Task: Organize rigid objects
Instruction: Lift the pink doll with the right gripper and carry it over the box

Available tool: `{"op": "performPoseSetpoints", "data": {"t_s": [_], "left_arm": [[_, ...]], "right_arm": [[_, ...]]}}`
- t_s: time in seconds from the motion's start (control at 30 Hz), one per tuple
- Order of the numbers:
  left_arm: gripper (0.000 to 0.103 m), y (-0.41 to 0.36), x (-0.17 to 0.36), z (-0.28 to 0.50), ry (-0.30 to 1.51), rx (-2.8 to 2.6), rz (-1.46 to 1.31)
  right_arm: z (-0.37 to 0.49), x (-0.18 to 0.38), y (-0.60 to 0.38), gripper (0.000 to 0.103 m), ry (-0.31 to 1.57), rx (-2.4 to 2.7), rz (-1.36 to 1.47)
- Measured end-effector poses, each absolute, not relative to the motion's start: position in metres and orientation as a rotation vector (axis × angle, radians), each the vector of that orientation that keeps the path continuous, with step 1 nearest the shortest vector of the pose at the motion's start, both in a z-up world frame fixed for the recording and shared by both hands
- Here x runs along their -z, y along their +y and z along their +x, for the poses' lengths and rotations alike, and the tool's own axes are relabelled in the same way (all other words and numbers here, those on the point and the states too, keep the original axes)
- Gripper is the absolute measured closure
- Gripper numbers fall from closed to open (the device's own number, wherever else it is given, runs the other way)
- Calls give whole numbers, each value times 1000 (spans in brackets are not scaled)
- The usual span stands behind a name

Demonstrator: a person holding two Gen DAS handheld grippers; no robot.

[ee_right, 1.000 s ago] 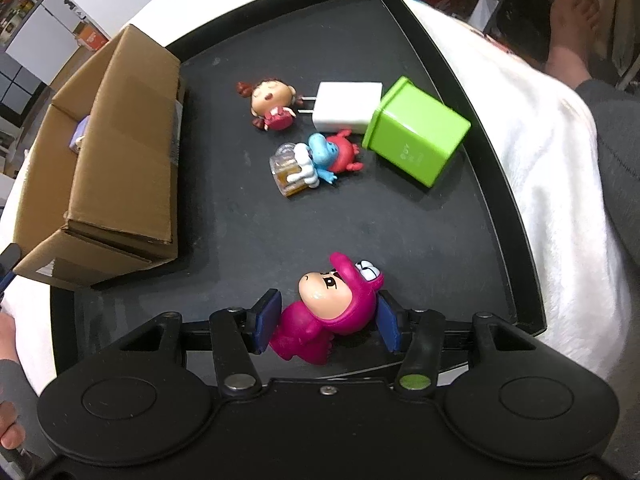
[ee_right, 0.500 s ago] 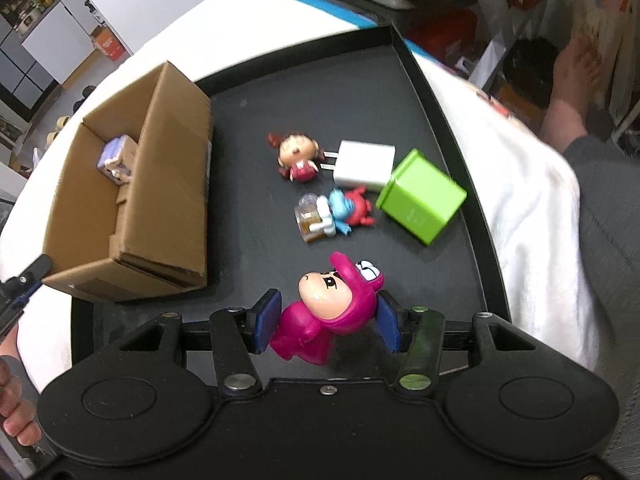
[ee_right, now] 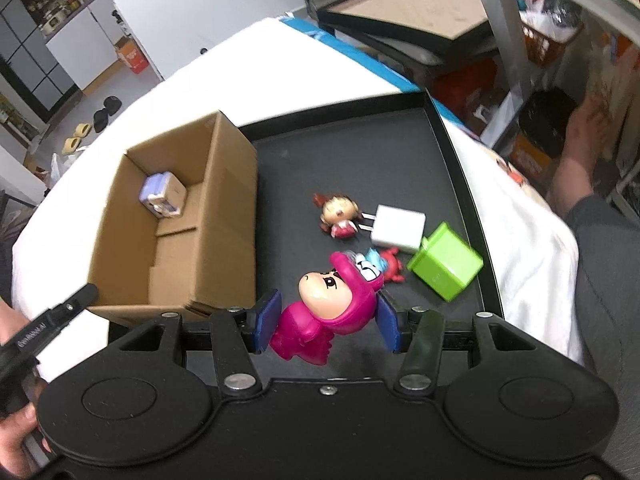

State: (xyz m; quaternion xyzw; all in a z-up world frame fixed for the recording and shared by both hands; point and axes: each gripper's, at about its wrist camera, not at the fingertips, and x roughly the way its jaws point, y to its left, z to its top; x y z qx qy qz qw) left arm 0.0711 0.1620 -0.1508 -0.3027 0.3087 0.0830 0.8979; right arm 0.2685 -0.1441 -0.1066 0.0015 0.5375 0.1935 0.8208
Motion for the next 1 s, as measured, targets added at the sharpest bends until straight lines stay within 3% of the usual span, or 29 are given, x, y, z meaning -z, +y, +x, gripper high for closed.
{"op": "performPoseSetpoints", "data": {"t_s": [0.57, 1.0], "left_arm": [[91, 167, 150, 65, 628, -158, -634], [91, 166, 152, 65, 627, -156, -645]], "right_arm": [[273, 68, -85, 53, 1052, -514, -61], [284, 72, -34, 53, 1043, -569, -140]]}}
